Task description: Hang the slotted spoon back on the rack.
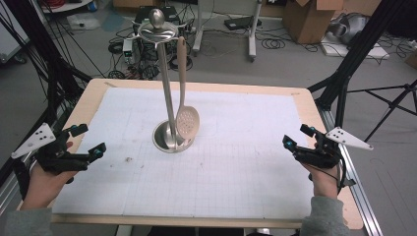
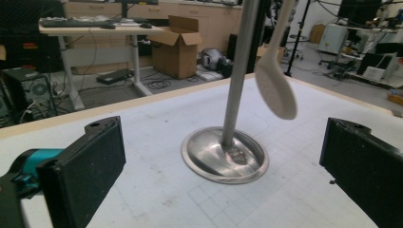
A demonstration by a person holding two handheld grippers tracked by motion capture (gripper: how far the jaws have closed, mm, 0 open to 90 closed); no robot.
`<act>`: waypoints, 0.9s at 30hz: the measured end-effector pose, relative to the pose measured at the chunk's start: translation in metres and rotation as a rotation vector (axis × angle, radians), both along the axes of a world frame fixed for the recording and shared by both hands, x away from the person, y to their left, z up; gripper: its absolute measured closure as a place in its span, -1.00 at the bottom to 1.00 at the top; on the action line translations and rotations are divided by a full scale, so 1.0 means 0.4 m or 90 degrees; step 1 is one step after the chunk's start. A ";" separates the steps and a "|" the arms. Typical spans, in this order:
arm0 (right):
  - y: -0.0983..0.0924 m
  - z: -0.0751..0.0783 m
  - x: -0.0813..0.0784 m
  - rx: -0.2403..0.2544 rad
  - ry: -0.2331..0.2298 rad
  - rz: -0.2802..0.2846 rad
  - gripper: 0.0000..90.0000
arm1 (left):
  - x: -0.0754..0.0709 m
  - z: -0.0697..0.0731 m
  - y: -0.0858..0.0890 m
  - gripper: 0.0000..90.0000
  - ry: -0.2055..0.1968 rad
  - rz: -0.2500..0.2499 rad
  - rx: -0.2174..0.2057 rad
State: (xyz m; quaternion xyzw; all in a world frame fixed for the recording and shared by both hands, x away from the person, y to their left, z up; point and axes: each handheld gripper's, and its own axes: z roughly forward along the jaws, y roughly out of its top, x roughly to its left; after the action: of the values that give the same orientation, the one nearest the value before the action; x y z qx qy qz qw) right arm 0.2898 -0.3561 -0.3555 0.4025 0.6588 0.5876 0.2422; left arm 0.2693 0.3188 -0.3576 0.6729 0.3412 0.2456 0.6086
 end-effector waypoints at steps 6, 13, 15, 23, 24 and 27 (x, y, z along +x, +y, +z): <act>-0.007 -0.020 -0.002 -0.008 0.003 -0.012 -0.74 | 0.000 -0.016 0.011 -0.96 0.005 0.016 0.004; 0.002 -0.051 -0.006 -0.028 0.008 -0.033 -0.74 | -0.005 -0.033 0.011 -0.96 0.000 0.034 0.016; 0.000 -0.059 -0.007 -0.027 0.009 -0.033 -0.74 | -0.006 -0.037 0.013 -0.96 0.002 0.034 0.018; -0.029 -0.086 -0.020 -0.008 0.004 -0.048 -0.74 | -0.010 -0.050 0.025 -0.96 0.007 0.035 0.018; -0.033 -0.090 -0.020 0.002 0.012 -0.052 -0.74 | -0.010 -0.053 0.027 -0.96 0.010 0.036 0.018; -0.043 -0.101 -0.022 0.010 0.028 -0.065 -0.74 | -0.010 -0.060 0.026 -0.96 0.012 0.046 0.017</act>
State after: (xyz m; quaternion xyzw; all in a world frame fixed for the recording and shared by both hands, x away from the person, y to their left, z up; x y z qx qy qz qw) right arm 0.2810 -0.3731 -0.3959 0.4505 0.6379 0.5706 0.2541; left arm 0.2652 0.3293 -0.3815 0.6707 0.3672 0.2657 0.5872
